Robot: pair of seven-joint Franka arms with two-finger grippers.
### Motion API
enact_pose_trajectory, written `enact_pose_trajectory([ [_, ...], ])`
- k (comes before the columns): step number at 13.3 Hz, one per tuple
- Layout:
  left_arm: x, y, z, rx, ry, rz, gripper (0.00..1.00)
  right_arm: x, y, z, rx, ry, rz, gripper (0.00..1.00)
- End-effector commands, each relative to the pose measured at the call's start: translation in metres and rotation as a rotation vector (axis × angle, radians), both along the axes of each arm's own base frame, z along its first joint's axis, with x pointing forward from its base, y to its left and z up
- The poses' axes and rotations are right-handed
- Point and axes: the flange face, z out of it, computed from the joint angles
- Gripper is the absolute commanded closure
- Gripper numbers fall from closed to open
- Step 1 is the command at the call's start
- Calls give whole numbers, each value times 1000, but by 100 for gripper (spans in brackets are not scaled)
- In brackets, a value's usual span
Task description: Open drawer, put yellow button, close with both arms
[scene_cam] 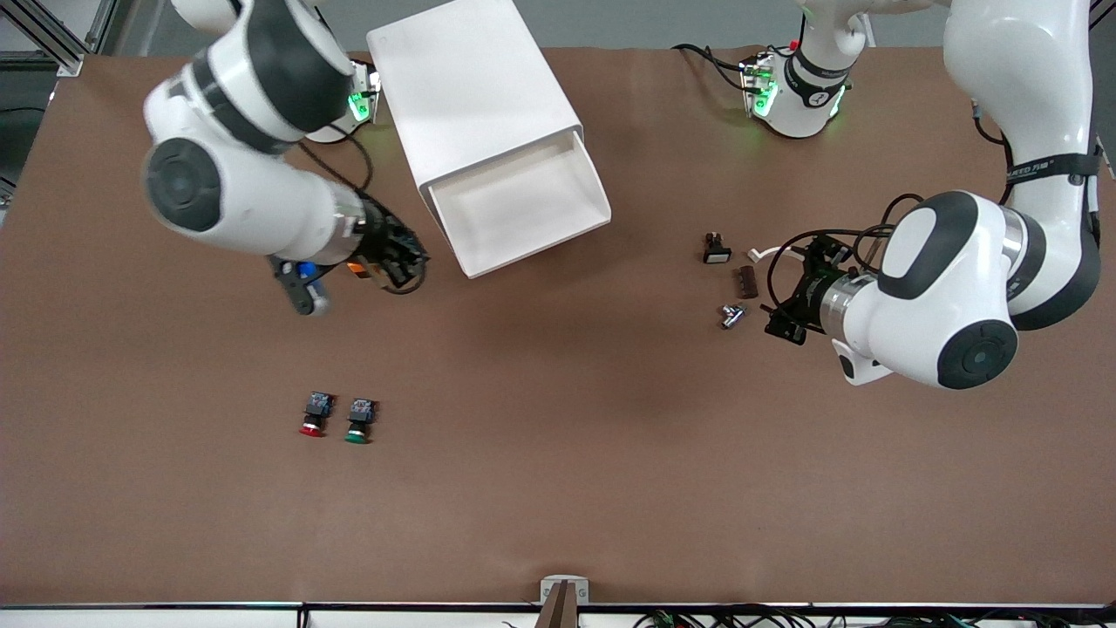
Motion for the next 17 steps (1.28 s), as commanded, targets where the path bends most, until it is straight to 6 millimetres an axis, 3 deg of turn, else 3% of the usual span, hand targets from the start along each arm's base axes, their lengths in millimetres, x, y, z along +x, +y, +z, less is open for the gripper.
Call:
enact_pose_trajectory([
  [1,-9,3,22,-19,-59,-217,0,-32,49,-17,-13,-14,-89,97],
  [5,-10,10,43,-82,-117,-473,0,-72,100,-62,-38,-36,-132,97],
  [7,-15,-14,44,-84,-136,-540,0,-82,111,-73,-40,-45,-148,97],
  [8,-14,-17,45,-87,-150,-547,0,-87,116,-76,-39,-49,-156,96],
  [11,-24,-56,49,-161,-191,-600,0,-99,126,-90,-45,-57,-151,87],
  [13,-30,-87,51,-192,-247,-654,1,-100,126,-89,-49,-53,-149,63],
  [14,-30,-101,41,-235,-282,-713,1,-100,126,-89,-53,-49,-157,38],
  [15,-33,-109,26,-255,-288,-764,1,-99,126,-87,-50,-52,-163,5],
  [17,-39,-136,16,-280,-356,-795,1,-88,121,-72,-33,-71,-180,0],
])
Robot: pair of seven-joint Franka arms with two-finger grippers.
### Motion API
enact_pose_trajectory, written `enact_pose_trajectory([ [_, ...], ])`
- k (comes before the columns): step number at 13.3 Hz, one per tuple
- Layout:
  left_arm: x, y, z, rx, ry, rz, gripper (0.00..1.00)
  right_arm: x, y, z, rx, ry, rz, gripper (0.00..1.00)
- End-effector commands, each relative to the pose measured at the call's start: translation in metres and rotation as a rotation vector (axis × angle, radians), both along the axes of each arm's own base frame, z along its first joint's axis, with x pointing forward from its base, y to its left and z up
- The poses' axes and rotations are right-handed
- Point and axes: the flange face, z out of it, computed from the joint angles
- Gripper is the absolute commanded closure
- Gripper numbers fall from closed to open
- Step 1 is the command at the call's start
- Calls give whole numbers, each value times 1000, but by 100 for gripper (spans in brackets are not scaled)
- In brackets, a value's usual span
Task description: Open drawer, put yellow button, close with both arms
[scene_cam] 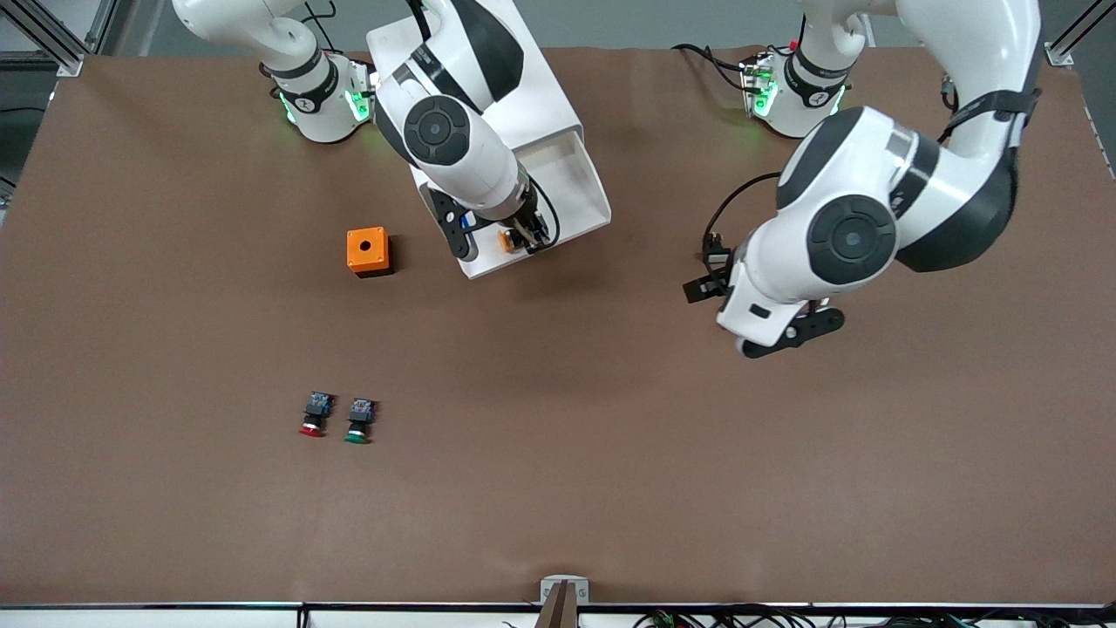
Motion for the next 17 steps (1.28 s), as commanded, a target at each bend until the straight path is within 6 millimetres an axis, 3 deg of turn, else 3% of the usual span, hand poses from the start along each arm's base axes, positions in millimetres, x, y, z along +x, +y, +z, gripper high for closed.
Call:
enact_pose_trajectory([
  [1,-12,-34,-17,-35,-70,-60,1,12,-16,31,10,-36,-37,0],
  [2,-19,-49,-29,-37,-64,-69,0,29,-32,45,-8,-68,-21,0],
  [5,-42,-102,-51,-53,-82,-67,0,80,-105,94,-30,-88,113,0],
  [7,-52,-138,-63,-97,-147,-102,0,106,-157,110,-9,-104,205,0],
  [9,-76,-179,-88,-81,-188,-154,0,129,-208,117,16,-145,304,0],
  [11,-83,-195,-104,-64,-227,-156,0,147,-267,115,35,-179,435,0],
  [13,-100,-209,-103,-52,-218,-145,0,159,-314,114,26,-219,589,0],
  [14,-102,-211,-105,-53,-208,-117,0,161,-341,119,-10,-240,689,0],
  [17,-138,-234,-106,-19,-158,-76,0,162,-418,139,-45,-299,967,0],
])
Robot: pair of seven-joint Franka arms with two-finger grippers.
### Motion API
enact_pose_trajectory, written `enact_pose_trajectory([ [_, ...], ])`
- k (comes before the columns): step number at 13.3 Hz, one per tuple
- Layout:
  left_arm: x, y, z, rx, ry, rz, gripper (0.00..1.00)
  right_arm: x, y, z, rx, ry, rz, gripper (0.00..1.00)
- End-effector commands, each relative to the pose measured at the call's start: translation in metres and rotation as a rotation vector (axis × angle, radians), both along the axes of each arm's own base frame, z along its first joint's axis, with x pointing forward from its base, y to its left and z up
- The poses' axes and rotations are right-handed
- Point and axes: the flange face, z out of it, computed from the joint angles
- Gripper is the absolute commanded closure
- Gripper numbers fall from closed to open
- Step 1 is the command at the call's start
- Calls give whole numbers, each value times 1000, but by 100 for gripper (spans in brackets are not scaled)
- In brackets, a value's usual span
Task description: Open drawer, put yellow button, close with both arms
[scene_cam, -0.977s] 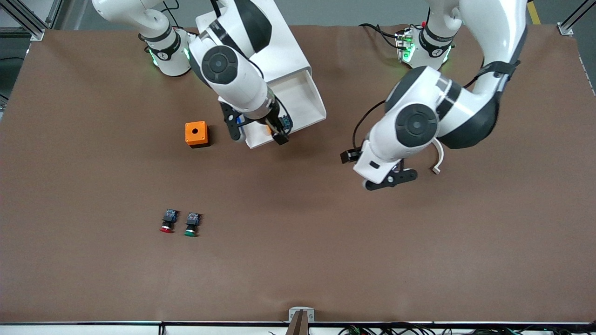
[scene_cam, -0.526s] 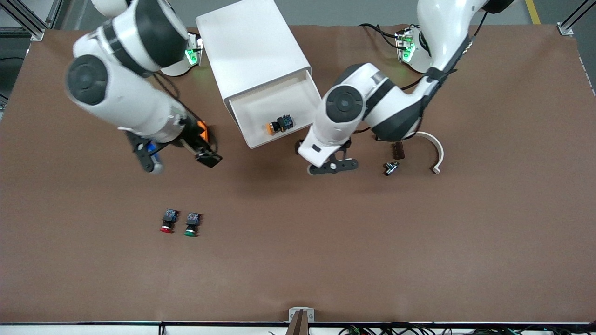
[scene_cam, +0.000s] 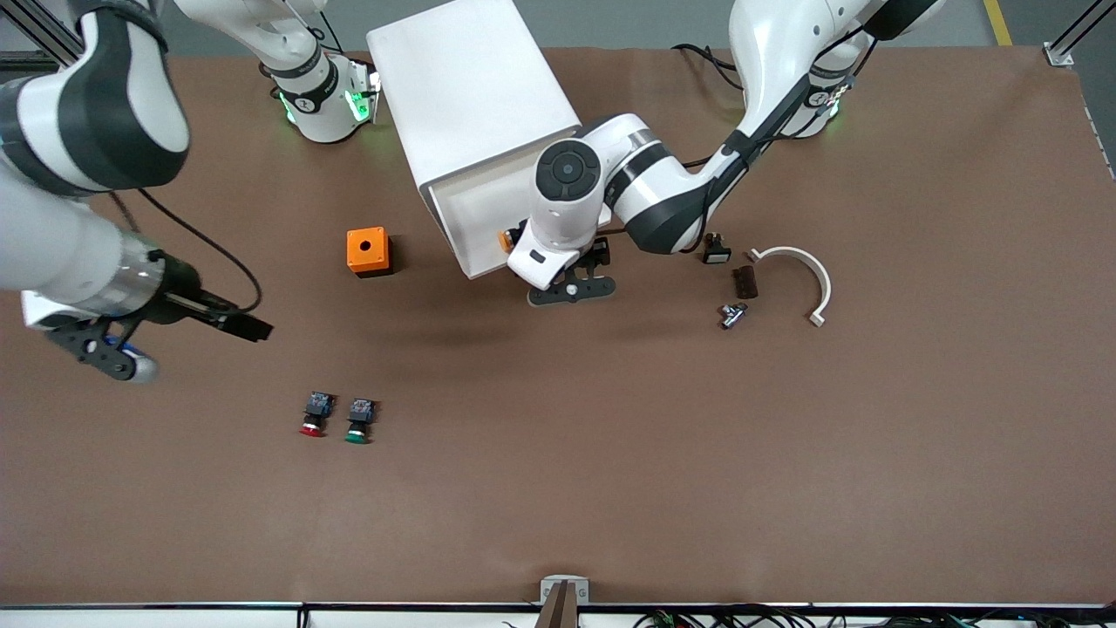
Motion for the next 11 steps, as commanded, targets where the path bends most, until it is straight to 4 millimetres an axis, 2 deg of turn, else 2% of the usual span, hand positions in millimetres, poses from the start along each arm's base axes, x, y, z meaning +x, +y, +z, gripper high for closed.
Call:
enact_pose_trajectory([
  [1,-37,-23,7,18,44,54,0,-12,-51,35,-28,-69,231,0],
  [3,-70,-45,1,25,82,71,0,-20,-83,58,-42,-119,347,0],
  [6,-121,-76,0,23,138,90,0,-41,-88,82,-89,-130,365,0],
  [9,-138,-85,2,7,193,103,0,-63,-88,91,-79,-136,361,0],
  [10,-138,-85,5,2,203,108,0,-64,-88,93,-80,-142,359,0],
  [11,-131,-81,9,-6,197,115,0,-67,-91,94,-77,-138,351,0],
])
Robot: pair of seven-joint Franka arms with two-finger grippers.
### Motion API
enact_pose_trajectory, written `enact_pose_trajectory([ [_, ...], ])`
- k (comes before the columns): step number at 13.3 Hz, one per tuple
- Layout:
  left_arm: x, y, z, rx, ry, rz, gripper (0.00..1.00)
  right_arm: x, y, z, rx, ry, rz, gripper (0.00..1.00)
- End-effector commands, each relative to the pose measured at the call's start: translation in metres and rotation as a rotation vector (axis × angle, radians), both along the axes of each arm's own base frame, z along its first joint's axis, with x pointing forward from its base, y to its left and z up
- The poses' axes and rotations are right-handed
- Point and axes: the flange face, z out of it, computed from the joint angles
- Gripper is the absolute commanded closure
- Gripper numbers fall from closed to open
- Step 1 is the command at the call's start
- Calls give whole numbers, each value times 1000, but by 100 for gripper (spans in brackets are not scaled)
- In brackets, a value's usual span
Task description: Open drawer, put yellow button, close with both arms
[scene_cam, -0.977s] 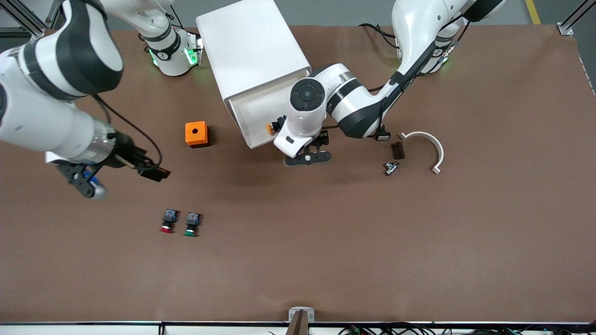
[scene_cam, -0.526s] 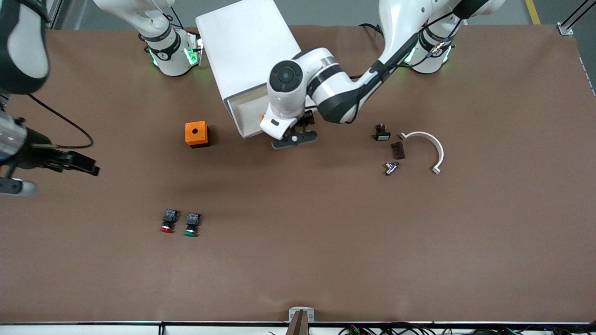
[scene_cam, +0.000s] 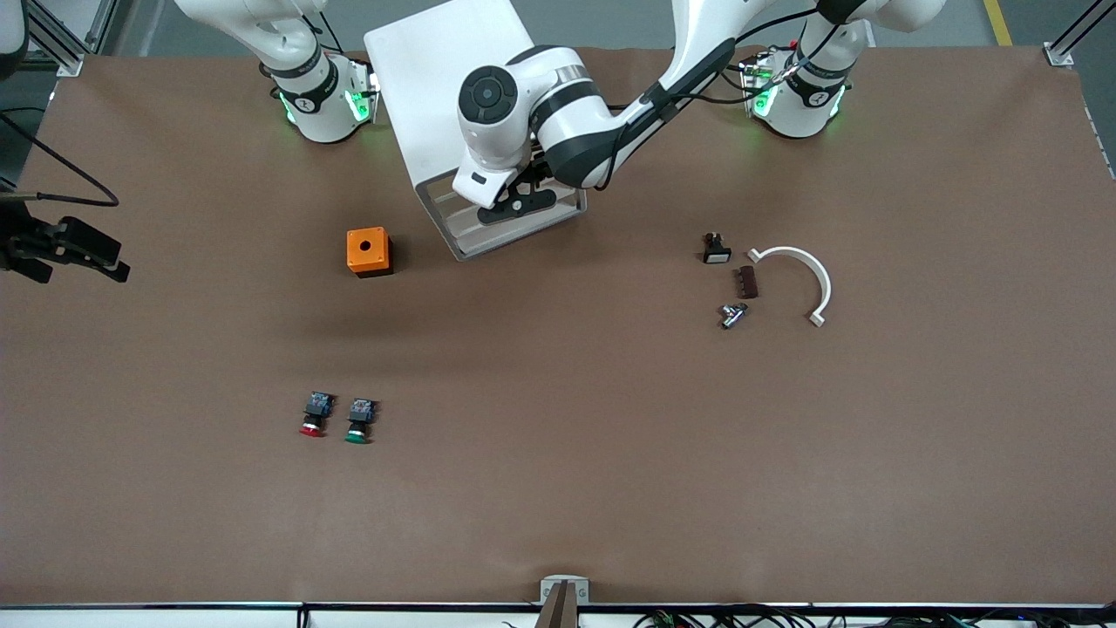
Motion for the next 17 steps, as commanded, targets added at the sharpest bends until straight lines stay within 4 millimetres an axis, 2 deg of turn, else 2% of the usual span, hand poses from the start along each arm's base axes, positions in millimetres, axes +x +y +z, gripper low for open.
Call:
enact_pose_trajectory([
  [1,13,9,22,-32,19,31,0,-18,1,4,-12,-1,4,0],
  [3,70,52,51,-37,-30,120,0,-33,2,4,-6,-2,-11,0],
  [4,106,83,65,-31,-65,175,0,-35,3,3,-6,7,-13,0],
  [5,144,124,83,-13,-112,219,0,-35,3,4,-7,5,-13,0],
  [7,182,184,110,36,-179,195,0,-34,6,14,-43,-6,23,0],
  [8,200,217,122,58,-204,145,0,-36,9,12,-55,26,26,0],
  [10,223,277,151,67,-225,9,0,-36,4,20,-65,12,16,0],
  [12,235,337,176,119,-220,-63,0,-35,-5,21,-48,16,-9,0],
  [13,240,372,195,126,-228,-99,0,-34,-9,18,-49,7,-18,0],
  [15,242,424,221,126,-220,-181,0,-31,-6,11,-45,-18,-40,0],
  [17,236,461,249,132,-234,-221,0,-30,-4,15,-42,-30,-87,0],
])
